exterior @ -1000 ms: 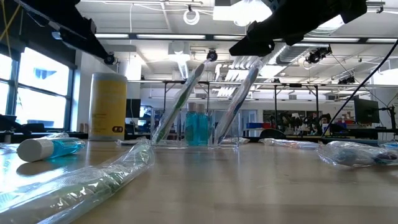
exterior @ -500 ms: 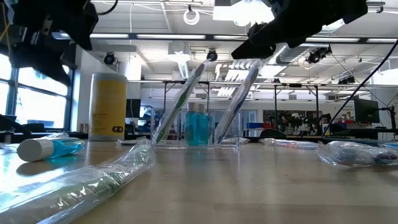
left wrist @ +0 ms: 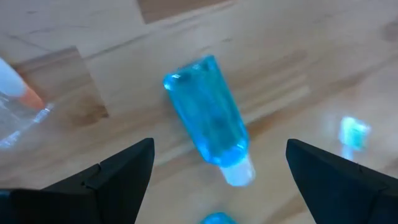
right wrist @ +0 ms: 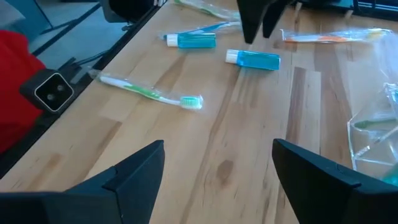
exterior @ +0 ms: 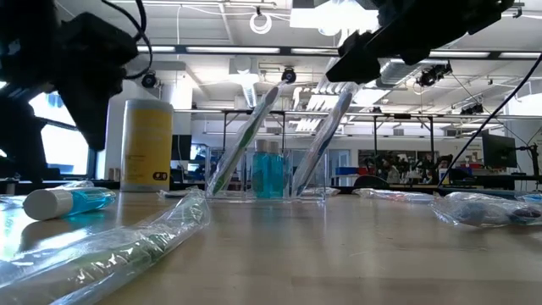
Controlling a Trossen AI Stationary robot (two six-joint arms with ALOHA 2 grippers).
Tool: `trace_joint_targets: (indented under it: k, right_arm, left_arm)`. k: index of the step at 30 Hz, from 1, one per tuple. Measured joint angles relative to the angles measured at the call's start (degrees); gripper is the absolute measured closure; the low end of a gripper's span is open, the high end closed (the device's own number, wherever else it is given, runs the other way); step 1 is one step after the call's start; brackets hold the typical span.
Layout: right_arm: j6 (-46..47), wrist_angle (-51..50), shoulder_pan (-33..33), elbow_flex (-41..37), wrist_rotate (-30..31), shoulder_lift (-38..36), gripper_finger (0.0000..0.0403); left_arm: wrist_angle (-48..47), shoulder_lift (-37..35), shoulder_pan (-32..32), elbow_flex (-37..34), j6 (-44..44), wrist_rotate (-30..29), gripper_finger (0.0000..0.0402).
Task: Pick & Place toothbrushing station
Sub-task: Put the blue mouthwash into the transparent organizer
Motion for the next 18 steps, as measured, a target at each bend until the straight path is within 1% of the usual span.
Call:
trace_joint_targets:
  k: [8,13,18]
  right_arm:
    - [-0.1,0.7,0.0,0.0,0.3,0.0,0.0113]
    - [-0.1,0.9,0.0,0.0,0.4,0.0,0.0113]
    - [-0.1,0.9,0.0,0.0,0.4,0.0,0.0113]
  left_arm:
    - [0.1,5.7,2.5,0.0,-0.9,0.0,0.0046]
    - [1.6,9.0,3.8,0.2,4.6,2.0,0.0046]
    - [0.5,11.0,3.7,0.3,6.2,2.5,0.0046]
